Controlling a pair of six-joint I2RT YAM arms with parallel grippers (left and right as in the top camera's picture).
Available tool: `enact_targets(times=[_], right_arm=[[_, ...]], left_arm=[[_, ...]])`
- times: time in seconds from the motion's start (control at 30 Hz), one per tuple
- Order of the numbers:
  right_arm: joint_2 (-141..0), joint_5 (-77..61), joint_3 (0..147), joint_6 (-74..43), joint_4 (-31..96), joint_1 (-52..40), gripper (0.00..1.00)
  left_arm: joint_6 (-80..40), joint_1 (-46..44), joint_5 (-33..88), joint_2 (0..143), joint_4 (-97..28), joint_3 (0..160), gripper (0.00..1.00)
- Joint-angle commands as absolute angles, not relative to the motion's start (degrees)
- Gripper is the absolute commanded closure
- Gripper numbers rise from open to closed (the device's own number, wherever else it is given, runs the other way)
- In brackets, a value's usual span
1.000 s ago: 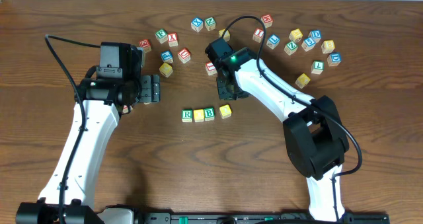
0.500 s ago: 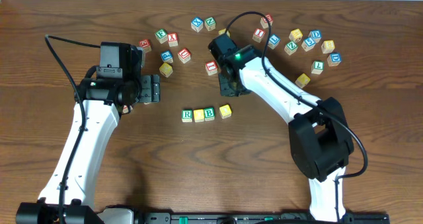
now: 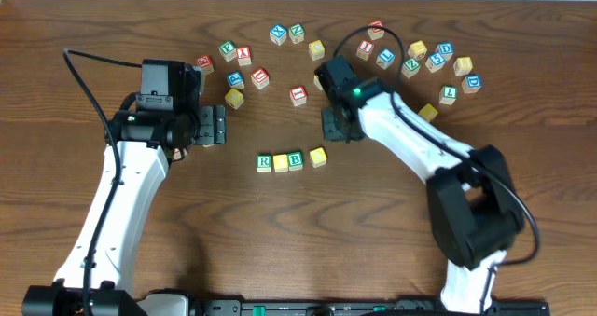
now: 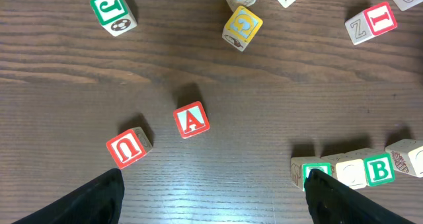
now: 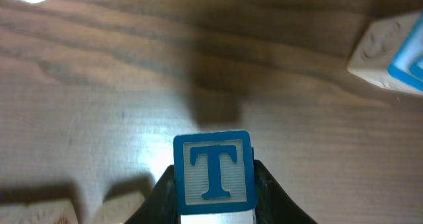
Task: Spell out ROBOT
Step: 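Lower the blue T block onto the table right of the O block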
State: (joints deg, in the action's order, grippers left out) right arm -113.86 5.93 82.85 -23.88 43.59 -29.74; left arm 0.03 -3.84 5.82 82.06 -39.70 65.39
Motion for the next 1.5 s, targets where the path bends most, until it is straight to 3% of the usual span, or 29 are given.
enact_targets(times=[0.0,0.87,1.47], right_arm=[[-108.2,4.5,80.4,-23.3,42.4,-29.3,0.8],[-102.1,5.0,64.9,-27.4,32.6,-32.5,0.81],[-101.9,5.0,63.9,-27.4,31.6,-32.7,0.82]], left_arm=[[0.2,-3.6,5.3,81.4,-39.8,64.8,0.14],[0.2,-3.6,5.4,81.4,-39.8,64.8,0.14],[0.2,-3.6,5.4,81.4,-39.8,64.8,0.14]])
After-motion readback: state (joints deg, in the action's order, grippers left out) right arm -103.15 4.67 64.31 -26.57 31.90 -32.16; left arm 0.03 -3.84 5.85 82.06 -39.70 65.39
